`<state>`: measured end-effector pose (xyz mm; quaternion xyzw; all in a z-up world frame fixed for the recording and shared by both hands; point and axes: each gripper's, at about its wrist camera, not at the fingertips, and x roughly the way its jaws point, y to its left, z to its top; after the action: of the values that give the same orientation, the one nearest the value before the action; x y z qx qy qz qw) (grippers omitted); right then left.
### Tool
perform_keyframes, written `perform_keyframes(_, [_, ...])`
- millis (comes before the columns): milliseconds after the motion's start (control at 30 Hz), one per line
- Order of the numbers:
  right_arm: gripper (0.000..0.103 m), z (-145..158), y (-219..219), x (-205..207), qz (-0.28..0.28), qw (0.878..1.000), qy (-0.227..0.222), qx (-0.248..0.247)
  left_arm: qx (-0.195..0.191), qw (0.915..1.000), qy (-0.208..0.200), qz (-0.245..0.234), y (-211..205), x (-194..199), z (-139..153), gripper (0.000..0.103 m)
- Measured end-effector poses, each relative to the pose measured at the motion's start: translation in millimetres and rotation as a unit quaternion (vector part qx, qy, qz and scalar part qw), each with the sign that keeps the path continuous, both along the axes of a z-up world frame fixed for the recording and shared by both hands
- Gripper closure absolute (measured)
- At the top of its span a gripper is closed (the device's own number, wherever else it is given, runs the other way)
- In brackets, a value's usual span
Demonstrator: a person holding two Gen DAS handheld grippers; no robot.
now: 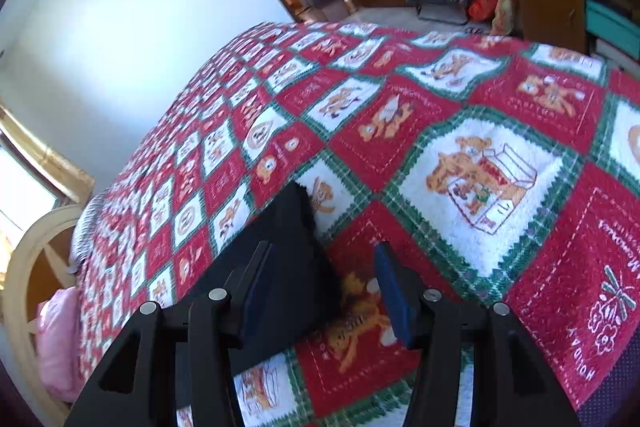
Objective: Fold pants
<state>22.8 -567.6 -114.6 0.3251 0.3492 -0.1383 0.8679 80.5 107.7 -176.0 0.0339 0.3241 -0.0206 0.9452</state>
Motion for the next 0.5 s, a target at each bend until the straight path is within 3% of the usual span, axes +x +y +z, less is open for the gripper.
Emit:
perform_keyframes(167, [0.050,-3.9,9.8,8.6,0.044,0.999,-0.003,0.009,-0.029,0.9984,0.007,0.047,27.0,6.9,-2.7,0.007])
perform_keyframes(300, [0.050,-13.1,18.2,27.9,0.066,0.997,0.030,-0.007,-0.002,0.9992,0.002,0.040,19.2,6.6,-8.0,0.003])
perform_keyframes(500, [0.051,-17.0,22.0,37.4,0.065,0.996,0.050,-0.018,-0.006,0.9992,-0.005,0.040,21.1,6.3,-9.7,0.000])
